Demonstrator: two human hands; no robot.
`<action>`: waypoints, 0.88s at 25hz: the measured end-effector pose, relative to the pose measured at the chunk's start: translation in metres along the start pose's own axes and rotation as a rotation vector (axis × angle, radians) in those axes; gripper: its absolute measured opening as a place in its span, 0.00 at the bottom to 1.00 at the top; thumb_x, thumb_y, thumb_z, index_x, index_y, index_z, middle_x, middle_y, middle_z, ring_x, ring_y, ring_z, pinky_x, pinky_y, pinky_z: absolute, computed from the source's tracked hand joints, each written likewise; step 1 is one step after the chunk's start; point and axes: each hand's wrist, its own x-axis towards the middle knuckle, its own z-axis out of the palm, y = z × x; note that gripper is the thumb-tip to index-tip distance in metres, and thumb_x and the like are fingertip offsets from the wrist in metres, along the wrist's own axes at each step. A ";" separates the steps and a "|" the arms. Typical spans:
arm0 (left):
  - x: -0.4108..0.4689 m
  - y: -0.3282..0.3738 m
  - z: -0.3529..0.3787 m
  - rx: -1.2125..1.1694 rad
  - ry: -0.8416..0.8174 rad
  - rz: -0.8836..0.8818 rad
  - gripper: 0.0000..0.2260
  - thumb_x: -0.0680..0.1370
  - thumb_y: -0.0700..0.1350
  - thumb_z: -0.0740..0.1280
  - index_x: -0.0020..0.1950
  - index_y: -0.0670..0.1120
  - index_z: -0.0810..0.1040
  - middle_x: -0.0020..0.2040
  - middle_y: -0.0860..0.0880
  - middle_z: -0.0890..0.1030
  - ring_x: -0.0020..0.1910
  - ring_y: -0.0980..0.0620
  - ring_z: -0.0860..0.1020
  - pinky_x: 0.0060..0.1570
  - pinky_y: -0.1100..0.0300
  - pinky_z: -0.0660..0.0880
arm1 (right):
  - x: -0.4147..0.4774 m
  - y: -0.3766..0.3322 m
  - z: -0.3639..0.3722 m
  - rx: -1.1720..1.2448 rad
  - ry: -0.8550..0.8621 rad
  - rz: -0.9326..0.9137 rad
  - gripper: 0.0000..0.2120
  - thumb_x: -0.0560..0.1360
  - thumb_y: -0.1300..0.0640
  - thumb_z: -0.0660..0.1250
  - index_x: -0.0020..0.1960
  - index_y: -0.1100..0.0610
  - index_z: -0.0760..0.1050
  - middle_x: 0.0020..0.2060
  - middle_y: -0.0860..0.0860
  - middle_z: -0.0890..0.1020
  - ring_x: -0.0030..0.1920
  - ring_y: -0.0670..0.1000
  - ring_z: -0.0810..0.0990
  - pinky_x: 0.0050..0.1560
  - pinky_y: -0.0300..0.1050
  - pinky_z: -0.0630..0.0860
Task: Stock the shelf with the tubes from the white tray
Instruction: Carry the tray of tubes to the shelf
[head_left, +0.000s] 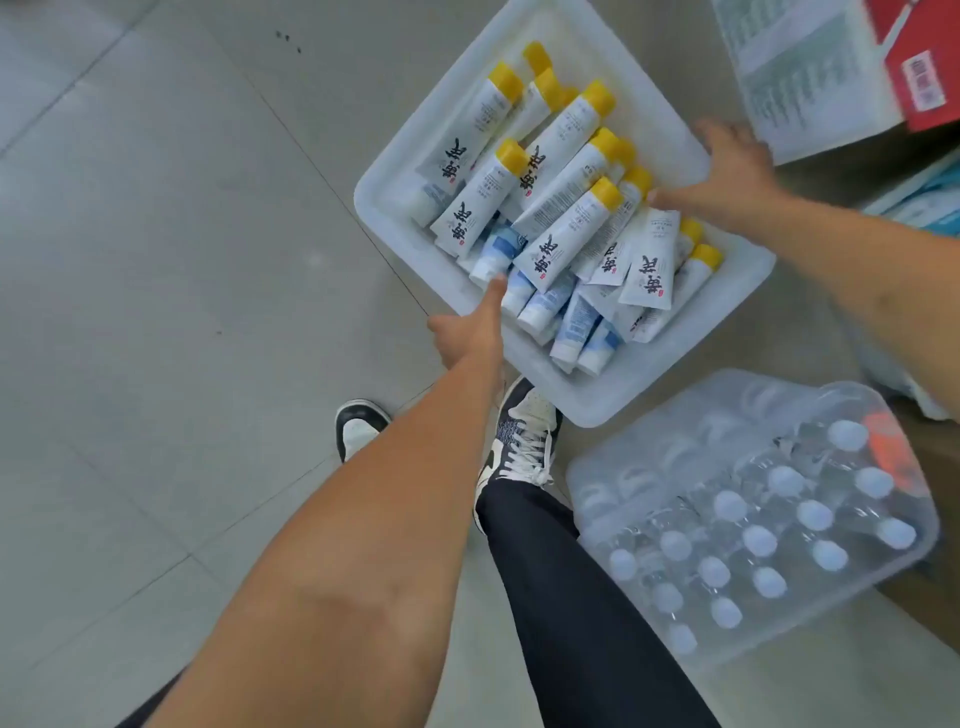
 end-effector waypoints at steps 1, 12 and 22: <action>0.000 0.001 0.000 -0.024 -0.014 0.037 0.45 0.60 0.68 0.79 0.65 0.45 0.67 0.63 0.44 0.77 0.61 0.40 0.79 0.58 0.40 0.80 | 0.003 -0.003 0.002 -0.007 0.006 -0.030 0.42 0.71 0.45 0.77 0.78 0.55 0.62 0.73 0.62 0.65 0.74 0.64 0.63 0.73 0.57 0.63; -0.001 0.010 -0.036 0.039 0.004 0.245 0.31 0.60 0.70 0.77 0.51 0.49 0.77 0.48 0.51 0.81 0.48 0.49 0.82 0.49 0.48 0.82 | 0.002 -0.039 -0.018 -0.004 0.011 -0.013 0.34 0.65 0.37 0.79 0.59 0.57 0.70 0.58 0.58 0.78 0.59 0.60 0.76 0.54 0.56 0.74; -0.106 0.068 -0.215 -0.001 0.241 0.428 0.28 0.68 0.63 0.79 0.36 0.48 0.63 0.34 0.54 0.66 0.32 0.54 0.64 0.33 0.58 0.64 | -0.143 -0.159 -0.082 0.041 0.039 -0.166 0.30 0.66 0.34 0.76 0.46 0.57 0.69 0.41 0.53 0.76 0.43 0.56 0.74 0.36 0.48 0.68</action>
